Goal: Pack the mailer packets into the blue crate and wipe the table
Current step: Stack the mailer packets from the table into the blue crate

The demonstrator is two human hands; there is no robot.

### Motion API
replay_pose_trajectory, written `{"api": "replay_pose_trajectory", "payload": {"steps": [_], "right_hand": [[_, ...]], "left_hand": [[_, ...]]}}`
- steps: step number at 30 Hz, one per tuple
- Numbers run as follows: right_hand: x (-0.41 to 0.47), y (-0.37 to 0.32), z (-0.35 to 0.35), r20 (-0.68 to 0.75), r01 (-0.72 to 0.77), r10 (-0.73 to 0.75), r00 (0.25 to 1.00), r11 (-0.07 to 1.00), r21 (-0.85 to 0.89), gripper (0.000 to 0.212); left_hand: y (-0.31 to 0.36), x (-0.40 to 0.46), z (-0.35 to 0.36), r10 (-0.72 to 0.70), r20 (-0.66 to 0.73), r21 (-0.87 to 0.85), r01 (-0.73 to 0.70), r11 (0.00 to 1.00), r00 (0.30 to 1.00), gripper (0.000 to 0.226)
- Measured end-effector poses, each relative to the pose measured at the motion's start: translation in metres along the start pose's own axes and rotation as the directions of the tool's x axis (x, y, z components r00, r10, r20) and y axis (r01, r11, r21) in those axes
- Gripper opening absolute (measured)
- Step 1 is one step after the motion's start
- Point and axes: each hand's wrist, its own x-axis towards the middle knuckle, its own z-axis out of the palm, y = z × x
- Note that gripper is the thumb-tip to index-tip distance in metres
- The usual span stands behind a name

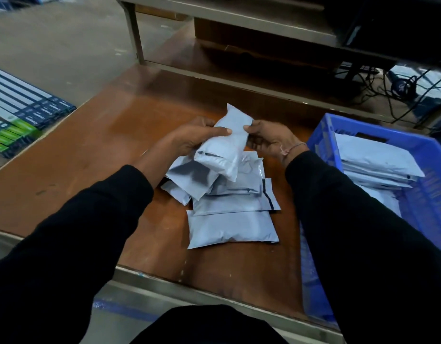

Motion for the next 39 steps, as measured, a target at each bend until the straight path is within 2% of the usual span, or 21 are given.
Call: {"api": "replay_pose_trajectory", "payload": {"steps": [1,3,5,6,8,10,11,12,13,17,19,23,25,27,31,36,39], "right_hand": [[-0.002,0.002,0.001,-0.007,0.006,-0.006,1.000,1.000,-0.003,0.006],[-0.001,0.013,-0.004,-0.046,0.006,-0.012,0.999,0.992,-0.125,0.015],[-0.001,0.029,-0.014,-0.058,0.023,-0.052,0.997,0.907,-0.420,0.014],[-0.002,0.037,-0.019,-0.009,0.053,-0.072,0.997,0.802,-0.596,0.015],[-0.004,0.050,-0.023,0.164,0.141,0.003,0.987,0.486,-0.862,0.031],[-0.008,0.059,-0.019,0.238,0.220,0.102,0.966,0.164,-0.962,0.058],[-0.008,0.065,-0.016,0.246,0.243,0.095,0.965,0.043,-0.969,0.070],[-0.008,0.070,-0.013,0.248,0.251,0.067,0.966,-0.032,-0.968,0.077],[-0.007,0.073,-0.011,0.251,0.252,0.037,0.967,-0.058,-0.966,0.080],[-0.012,0.060,-0.016,0.245,0.244,0.055,0.968,0.018,-0.970,0.072],[-0.020,0.042,-0.023,0.255,0.256,0.074,0.964,-0.004,-0.967,0.066],[-0.043,0.000,-0.043,0.291,0.298,0.093,0.952,-0.069,-0.952,0.056],[-0.057,-0.022,-0.057,0.331,0.333,0.102,0.938,-0.002,-0.943,0.055],[-0.073,-0.041,-0.072,0.394,0.388,0.059,0.917,0.091,-0.917,0.055],[-0.096,-0.061,-0.096,0.487,0.496,-0.101,0.867,0.261,-0.828,0.062],[-0.109,-0.073,-0.130,0.548,0.528,-0.044,0.835,0.342,-0.777,0.062],[-0.123,-0.072,-0.145,0.584,0.538,-0.036,0.811,0.437,-0.720,0.061]], "left_hand": [[-0.001,-0.001,-0.004,-0.009,-0.027,-0.007,0.009,1.000,1.000,0.045],[-0.003,-0.003,-0.011,-0.009,-0.089,-0.035,0.006,0.999,0.996,0.033],[-0.007,-0.006,-0.020,-0.011,-0.134,-0.085,-0.001,0.996,0.991,0.016],[-0.009,-0.007,-0.025,-0.014,-0.146,-0.109,-0.003,0.994,0.989,0.013],[-0.013,-0.008,-0.032,-0.007,-0.157,-0.131,-0.014,0.991,0.988,0.012],[-0.013,-0.010,-0.033,0.015,-0.168,-0.139,-0.039,0.990,0.986,0.005],[-0.013,-0.010,-0.033,0.018,-0.170,-0.140,-0.042,0.989,0.985,0.003],[-0.013,-0.011,-0.032,0.016,-0.162,-0.137,-0.038,0.990,0.987,0.005],[-0.014,-0.011,-0.031,0.016,-0.148,-0.131,-0.035,0.991,0.989,0.008],[-0.015,-0.009,-0.023,0.017,-0.087,-0.111,-0.027,0.993,0.996,0.012],[-0.014,-0.008,-0.016,0.031,-0.065,-0.109,-0.038,0.993,0.997,0.014],[-0.015,-0.003,-0.008,0.042,-0.052,-0.126,-0.048,0.991,0.998,0.035],[-0.013,-0.001,-0.001,0.033,-0.053,-0.131,-0.040,0.991,0.998,0.050],[-0.009,-0.001,0.008,0.032,-0.032,-0.128,-0.036,0.991,0.999,0.056],[-0.004,0.003,0.027,0.020,0.039,-0.114,-0.015,0.993,0.999,0.041],[0.008,0.002,0.055,0.034,0.072,-0.113,-0.025,0.993,0.997,0.036],[0.011,-0.001,0.069,0.043,0.116,-0.100,-0.031,0.995,0.992,0.054]]}}
